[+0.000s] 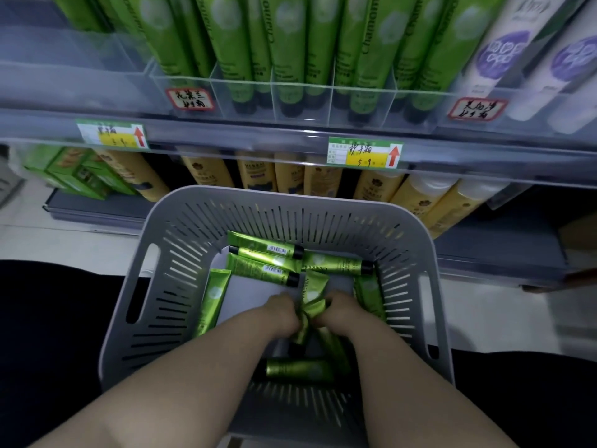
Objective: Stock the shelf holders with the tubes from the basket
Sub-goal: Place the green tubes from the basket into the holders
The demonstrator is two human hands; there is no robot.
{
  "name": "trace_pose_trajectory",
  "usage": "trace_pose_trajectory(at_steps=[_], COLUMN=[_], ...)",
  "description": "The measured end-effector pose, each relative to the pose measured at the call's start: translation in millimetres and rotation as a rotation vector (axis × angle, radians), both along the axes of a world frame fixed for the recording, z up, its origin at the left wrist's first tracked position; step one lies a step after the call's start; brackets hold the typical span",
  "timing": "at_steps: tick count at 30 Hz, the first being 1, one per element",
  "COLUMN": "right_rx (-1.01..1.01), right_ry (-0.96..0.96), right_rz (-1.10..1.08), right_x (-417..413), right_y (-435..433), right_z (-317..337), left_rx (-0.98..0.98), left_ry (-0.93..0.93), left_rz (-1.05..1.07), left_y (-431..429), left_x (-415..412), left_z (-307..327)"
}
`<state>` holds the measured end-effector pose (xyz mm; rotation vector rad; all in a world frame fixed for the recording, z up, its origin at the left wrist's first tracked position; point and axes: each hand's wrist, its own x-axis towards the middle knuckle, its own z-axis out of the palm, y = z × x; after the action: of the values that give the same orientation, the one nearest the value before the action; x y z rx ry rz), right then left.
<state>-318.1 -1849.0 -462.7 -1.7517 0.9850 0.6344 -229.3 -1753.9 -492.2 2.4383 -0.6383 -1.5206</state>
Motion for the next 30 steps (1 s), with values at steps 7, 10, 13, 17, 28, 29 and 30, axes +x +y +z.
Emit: trace_pose_trajectory(at_steps=[7, 10, 13, 17, 28, 29, 30], right_rx=[0.081, 0.051, 0.019, -0.100, -0.250, -0.263, -0.281], right_ry=[-0.094, -0.140, -0.239, -0.368, -0.618, -0.637, -0.650], right_rz=[0.075, 0.086, 0.093, 0.103, 0.184, 0.189, 0.187], right_x=[-4.1, -5.6, 0.1, 18.2, 72.1, 78.3, 85.1], right_y=[6.9, 9.8, 6.3, -2.4, 5.0, 6.9, 8.0], right_z=[19.6, 26.2, 44.2, 84.4, 223.8, 237.5, 249.6], left_rx=[-0.204, -0.238, -0.276, -0.460, -1.037, -1.083, -1.123], left_ry=[0.259, 0.223, -0.027, -0.213, -0.189, -0.160, -0.147], left_rz=[0.261, 0.211, 0.049, 0.063, 0.144, 0.172, 0.197], left_y=[13.8, 22.3, 26.1, 30.4, 55.1, 58.9, 62.5], left_x=[0.7, 9.0, 23.6, 45.0, 114.9, 124.0, 134.2], left_z=[18.6, 24.4, 43.9, 88.7, 236.3, 247.6, 257.2])
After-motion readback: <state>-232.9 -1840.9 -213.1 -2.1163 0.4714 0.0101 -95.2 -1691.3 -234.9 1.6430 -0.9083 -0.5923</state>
